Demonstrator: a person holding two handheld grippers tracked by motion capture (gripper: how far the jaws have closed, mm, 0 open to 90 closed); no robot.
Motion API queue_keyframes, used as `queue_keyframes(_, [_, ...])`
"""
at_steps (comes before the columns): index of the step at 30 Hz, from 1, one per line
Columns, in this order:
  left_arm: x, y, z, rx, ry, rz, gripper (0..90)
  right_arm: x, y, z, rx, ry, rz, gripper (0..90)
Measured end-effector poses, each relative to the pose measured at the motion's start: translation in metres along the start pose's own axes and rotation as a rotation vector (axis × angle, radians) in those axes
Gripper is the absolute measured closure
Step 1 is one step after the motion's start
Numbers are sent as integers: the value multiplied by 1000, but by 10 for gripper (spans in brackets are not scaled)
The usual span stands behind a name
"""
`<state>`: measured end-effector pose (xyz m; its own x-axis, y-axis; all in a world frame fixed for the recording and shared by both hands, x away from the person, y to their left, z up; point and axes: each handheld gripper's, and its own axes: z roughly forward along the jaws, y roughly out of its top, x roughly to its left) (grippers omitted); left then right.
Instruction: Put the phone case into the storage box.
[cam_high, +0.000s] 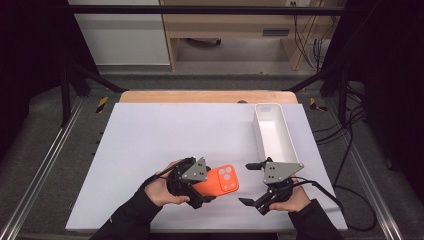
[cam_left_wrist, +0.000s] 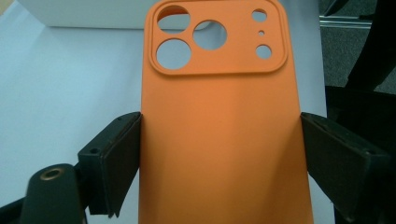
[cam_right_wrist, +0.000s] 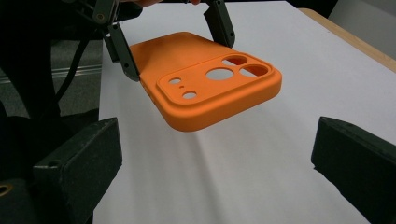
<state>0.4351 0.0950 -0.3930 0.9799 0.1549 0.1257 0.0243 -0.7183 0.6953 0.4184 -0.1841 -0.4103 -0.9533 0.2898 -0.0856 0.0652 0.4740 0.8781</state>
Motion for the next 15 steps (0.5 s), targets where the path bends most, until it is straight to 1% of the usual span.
queue_keyframes(5, [0, 2, 1, -2, -9, 7, 152, 1, 4, 2, 5, 9, -11, 23])
queue_keyframes(8, [-1, 2, 2, 5, -12, 20, 152, 1, 7, 4, 11, 12, -20, 24])
queue_keyframes(15, [-1, 5, 1, -10, -22, 27, 152, 1, 11, 10, 19, 27, -33, 25])
